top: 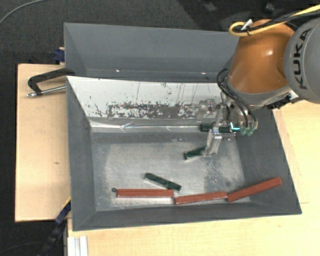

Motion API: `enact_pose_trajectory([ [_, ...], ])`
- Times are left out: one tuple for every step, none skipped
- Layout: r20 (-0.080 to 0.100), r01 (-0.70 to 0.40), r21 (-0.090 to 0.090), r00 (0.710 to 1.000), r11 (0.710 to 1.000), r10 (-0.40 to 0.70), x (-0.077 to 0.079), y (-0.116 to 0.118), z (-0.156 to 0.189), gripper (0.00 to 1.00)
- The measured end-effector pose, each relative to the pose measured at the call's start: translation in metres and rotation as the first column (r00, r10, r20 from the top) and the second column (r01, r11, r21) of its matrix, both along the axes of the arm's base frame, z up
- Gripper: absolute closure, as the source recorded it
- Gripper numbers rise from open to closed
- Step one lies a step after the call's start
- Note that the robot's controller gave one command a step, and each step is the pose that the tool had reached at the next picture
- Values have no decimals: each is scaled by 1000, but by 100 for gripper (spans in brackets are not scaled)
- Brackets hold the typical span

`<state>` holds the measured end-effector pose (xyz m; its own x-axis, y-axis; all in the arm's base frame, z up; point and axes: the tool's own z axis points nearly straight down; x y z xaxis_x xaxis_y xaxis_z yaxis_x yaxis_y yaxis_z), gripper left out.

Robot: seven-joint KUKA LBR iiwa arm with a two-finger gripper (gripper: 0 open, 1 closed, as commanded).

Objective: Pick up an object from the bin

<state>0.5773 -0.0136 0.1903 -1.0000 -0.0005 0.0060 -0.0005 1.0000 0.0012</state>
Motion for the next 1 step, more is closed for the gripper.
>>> enact_pose_trajectory([
  [-1, -52, 0, 999, 999, 52, -8, -23, -112, 0],
])
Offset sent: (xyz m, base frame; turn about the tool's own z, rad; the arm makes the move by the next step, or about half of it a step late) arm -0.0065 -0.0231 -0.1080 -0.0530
